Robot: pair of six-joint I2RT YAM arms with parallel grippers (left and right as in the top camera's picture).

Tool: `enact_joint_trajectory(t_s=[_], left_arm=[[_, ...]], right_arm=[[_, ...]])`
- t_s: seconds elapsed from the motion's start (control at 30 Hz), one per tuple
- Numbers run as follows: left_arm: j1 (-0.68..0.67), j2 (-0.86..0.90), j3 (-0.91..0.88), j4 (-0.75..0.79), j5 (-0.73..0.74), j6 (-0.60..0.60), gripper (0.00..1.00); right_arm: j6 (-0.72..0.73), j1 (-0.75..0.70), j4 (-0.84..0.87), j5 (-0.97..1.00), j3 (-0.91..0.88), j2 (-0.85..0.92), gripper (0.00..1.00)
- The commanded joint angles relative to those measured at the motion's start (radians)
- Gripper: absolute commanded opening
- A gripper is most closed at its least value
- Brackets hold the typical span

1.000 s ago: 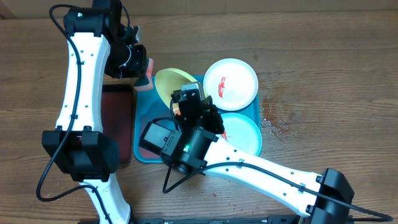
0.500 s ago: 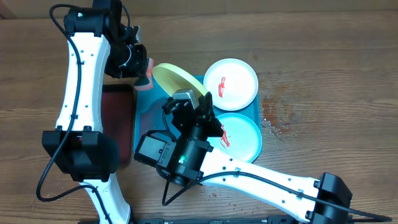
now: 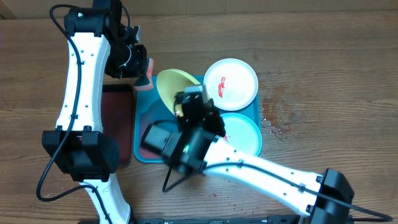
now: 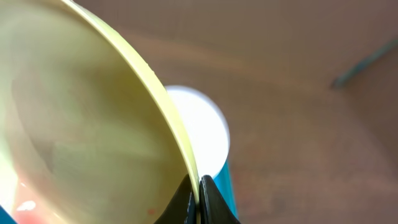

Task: Clean dirty plates on tray and stack at the side
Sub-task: 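Lift the yellow plate with the right gripper, tilting it up, then carry the yellow plate right and set it on the table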

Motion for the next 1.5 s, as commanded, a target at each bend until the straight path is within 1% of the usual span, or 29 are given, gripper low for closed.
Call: enact_joint_trajectory(t_s=[0.0,0.2,0.33,0.43,0.47,0.5,0.6,0.67,0.83,0.97,1.17,1.33,1.37,1.4,1.43,1.47], left_arm=[[0.004,-0.011,-0.006,0.004,0.02,0.029,0.04],[0.002,-0.011,-0.01,0.004,0.025,0.026,0.04],[-0.013,-0.011,-0.027,0.006,0.024,0.025,0.04],[-0.033,-0.011,-0.052,0.018,0.023,0.026,0.04],[-0.047,-0.011,-0.072,0.035,0.023,0.026,0.04],[-0.053,-0.011,-0.084,0.046,0.024,0.026,0.04],[-0.073,-0.011,-0.122,0.08,0.024,0.019,0.04],[-0.097,-0.011,-0.168,0.109,0.024,0.01,0.04],[-0.124,-0.011,-0.223,0.146,0.024,0.01,0.04],[-0.135,-0.011,-0.251,0.173,0.024,0.01,0.04],[-0.137,-0.011,-0.273,0.185,0.024,0.006,0.04],[-0.141,-0.011,-0.273,0.191,0.024,0.006,0.04],[-0.142,-0.011,-0.273,0.192,0.024,0.006,0.04],[-0.142,-0.011,-0.273,0.193,0.024,0.006,0.04],[-0.142,-0.011,-0.273,0.194,0.024,0.006,0.04],[-0.142,-0.011,-0.273,0.195,0.024,0.006,0.04]], right_arm=[[0.022,-0.094,0.004,-0.28,-0.005,-0.014,0.04],[-0.238,-0.316,0.059,-0.708,-0.006,-0.014,0.04],[-0.33,-0.467,0.069,-0.886,-0.006,-0.014,0.04],[-0.412,-0.597,0.078,-1.058,-0.006,-0.014,0.04],[-0.459,-0.681,0.092,-1.16,-0.006,-0.014,0.04],[-0.471,-0.727,0.094,-1.194,-0.006,-0.014,0.04],[-0.471,-0.843,0.086,-1.212,-0.006,-0.014,0.04],[-0.493,-0.995,0.068,-1.21,-0.013,-0.014,0.04],[-0.501,-1.169,0.074,-1.209,-0.097,-0.014,0.04],[-0.5,-1.256,0.137,-1.21,-0.237,-0.014,0.04],[-0.499,-1.356,0.291,-1.215,-0.472,-0.014,0.04],[-0.5,-1.426,0.369,-1.229,-0.565,-0.014,0.04],[-0.5,-1.432,0.369,-1.23,-0.565,-0.014,0.05],[-0.5,-1.435,0.369,-1.229,-0.564,-0.014,0.13],[-0.5,-1.437,0.367,-1.233,-0.561,-0.014,0.25],[-0.5,-1.437,0.363,-1.243,-0.559,-0.014,0.33]])
